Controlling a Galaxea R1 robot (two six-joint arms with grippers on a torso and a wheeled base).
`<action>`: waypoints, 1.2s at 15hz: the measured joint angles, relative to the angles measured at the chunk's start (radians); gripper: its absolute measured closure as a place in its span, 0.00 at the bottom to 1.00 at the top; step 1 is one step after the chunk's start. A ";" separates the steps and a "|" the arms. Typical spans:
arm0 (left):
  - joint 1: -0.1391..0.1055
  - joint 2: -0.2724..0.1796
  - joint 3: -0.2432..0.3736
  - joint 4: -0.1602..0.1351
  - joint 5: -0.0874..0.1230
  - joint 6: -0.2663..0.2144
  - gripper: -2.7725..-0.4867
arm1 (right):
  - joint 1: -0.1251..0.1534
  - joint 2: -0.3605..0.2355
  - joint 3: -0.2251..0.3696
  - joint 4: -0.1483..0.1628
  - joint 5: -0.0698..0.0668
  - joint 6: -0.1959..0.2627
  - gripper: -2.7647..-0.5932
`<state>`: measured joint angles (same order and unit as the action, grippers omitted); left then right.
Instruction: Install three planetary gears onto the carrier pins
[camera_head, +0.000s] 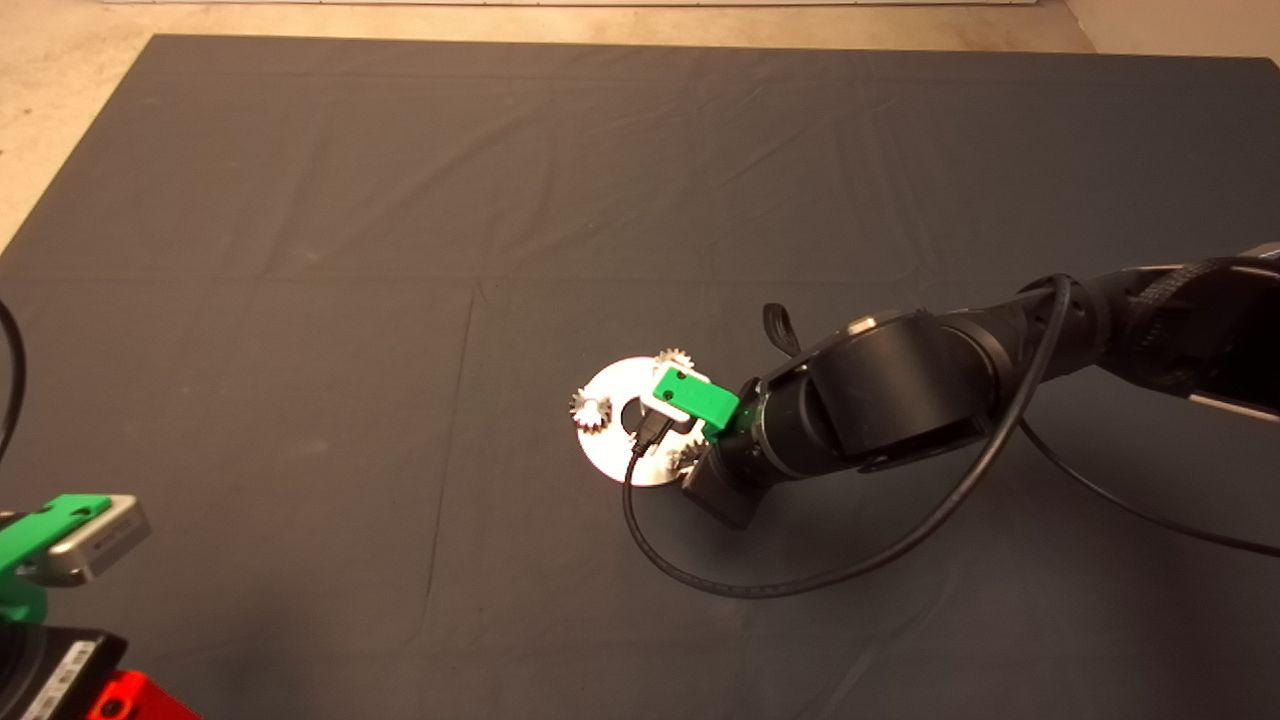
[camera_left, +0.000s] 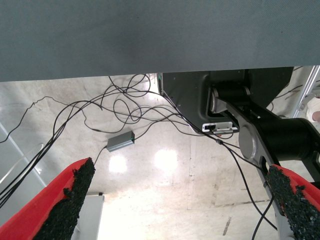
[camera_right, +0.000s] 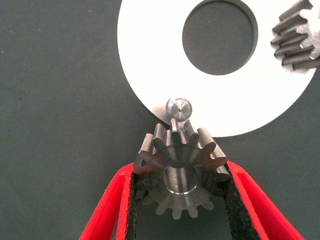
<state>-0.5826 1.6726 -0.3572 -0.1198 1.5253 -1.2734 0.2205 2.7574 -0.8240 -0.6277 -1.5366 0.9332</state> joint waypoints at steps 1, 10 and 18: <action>0.000 0.000 0.000 0.000 0.000 0.000 0.11 | 0.002 0.004 -0.007 0.005 0.000 0.000 0.82; 0.000 0.000 0.000 0.000 0.000 0.003 0.11 | 0.006 0.048 -0.082 0.040 -0.002 0.002 0.82; 0.000 0.000 0.000 0.000 0.000 0.005 0.11 | 0.029 0.057 -0.114 0.046 0.000 0.002 0.82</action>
<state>-0.5826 1.6721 -0.3572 -0.1202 1.5253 -1.2685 0.2496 2.8149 -0.9385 -0.5815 -1.5364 0.9355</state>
